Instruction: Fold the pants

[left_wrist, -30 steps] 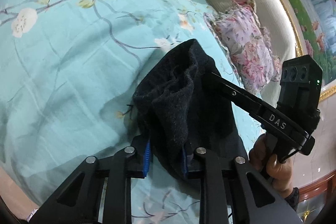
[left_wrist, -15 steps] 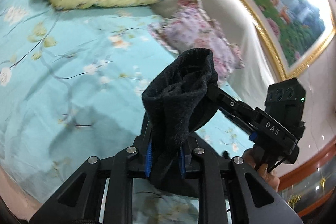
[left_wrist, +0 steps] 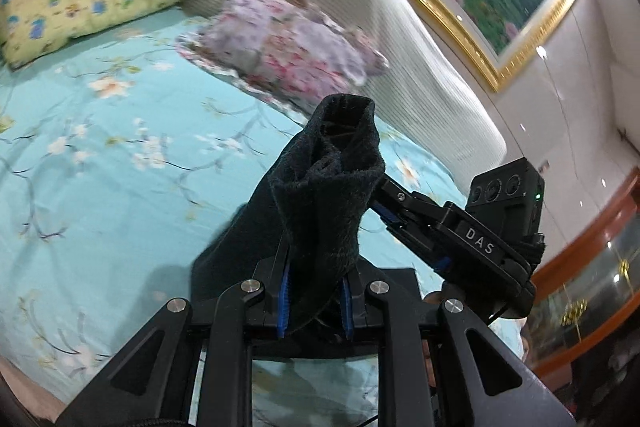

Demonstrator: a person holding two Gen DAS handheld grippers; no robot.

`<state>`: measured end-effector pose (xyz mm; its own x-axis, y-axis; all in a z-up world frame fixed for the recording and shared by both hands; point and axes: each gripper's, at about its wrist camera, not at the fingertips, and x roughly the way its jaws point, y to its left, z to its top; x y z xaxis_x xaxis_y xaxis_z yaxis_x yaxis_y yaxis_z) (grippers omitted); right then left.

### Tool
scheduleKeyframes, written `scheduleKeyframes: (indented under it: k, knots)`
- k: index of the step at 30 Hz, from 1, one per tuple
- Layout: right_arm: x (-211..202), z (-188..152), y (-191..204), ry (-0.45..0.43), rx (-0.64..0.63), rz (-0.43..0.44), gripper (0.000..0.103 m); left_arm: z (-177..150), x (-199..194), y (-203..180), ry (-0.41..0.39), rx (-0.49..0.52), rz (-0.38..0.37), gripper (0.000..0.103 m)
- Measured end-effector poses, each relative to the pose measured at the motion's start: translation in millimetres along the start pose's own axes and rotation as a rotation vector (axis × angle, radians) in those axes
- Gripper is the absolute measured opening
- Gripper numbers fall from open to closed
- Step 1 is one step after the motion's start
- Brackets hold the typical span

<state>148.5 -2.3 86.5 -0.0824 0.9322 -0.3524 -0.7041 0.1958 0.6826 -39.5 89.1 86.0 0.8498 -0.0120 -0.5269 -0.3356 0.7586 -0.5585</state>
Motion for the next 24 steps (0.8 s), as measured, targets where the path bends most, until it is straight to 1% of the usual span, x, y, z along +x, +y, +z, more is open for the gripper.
scheduleKeyframes:
  k: [7, 11, 16, 24]
  knots:
    - [-53.9, -18.0, -31.2, -0.123, 0.096, -0.015, 0.019, -17.9, 28.9, -51.8, 0.062, 0.105, -0.036, 0.019]
    - [-81.3, -27.5, -47.9, -0.18, 0.141, -0.031, 0.019, -25.6, 47.7, -71.4, 0.09, 0.155, -0.045, 0.019]
    - [-99.4, -39.9, -71.6, -0.228, 0.203, -0.045, 0.019, -39.6, 73.7, -91.4, 0.127, 0.213, -0.039, 0.019]
    - [-117.0, -55.5, -99.0, -0.262, 0.266, -0.07, 0.019, -55.4, 103.0, -106.0, 0.173, 0.25, -0.036, 0.019]
